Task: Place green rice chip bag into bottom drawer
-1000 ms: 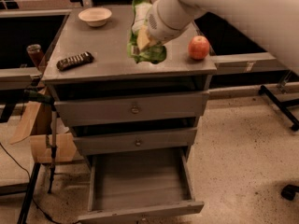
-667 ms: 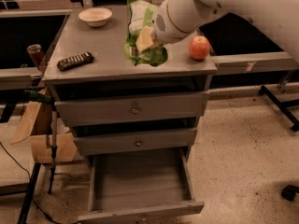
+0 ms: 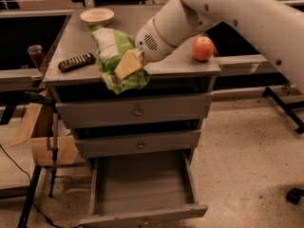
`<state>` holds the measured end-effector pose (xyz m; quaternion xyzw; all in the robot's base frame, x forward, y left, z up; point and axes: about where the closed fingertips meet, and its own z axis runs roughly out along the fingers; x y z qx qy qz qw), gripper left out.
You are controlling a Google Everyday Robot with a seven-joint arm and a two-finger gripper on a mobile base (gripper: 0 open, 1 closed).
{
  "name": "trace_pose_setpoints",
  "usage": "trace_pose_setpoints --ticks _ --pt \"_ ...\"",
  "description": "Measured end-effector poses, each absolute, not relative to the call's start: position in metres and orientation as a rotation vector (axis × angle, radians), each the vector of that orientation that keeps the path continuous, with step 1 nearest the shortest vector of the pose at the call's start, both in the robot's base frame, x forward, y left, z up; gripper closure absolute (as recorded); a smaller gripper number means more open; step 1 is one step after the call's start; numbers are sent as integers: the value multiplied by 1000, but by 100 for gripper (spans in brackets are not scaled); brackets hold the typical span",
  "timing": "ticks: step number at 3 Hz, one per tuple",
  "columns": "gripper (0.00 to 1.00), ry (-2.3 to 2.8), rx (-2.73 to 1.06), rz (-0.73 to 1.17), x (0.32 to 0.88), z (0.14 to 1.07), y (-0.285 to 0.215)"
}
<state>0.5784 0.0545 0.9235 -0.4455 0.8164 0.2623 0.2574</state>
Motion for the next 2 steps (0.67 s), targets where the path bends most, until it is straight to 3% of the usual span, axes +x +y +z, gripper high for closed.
trace_pose_setpoints --ticks 1,2 --pt "100 2058 -1729 732 555 894 95" --pt "100 2042 -1794 736 544 891 90"
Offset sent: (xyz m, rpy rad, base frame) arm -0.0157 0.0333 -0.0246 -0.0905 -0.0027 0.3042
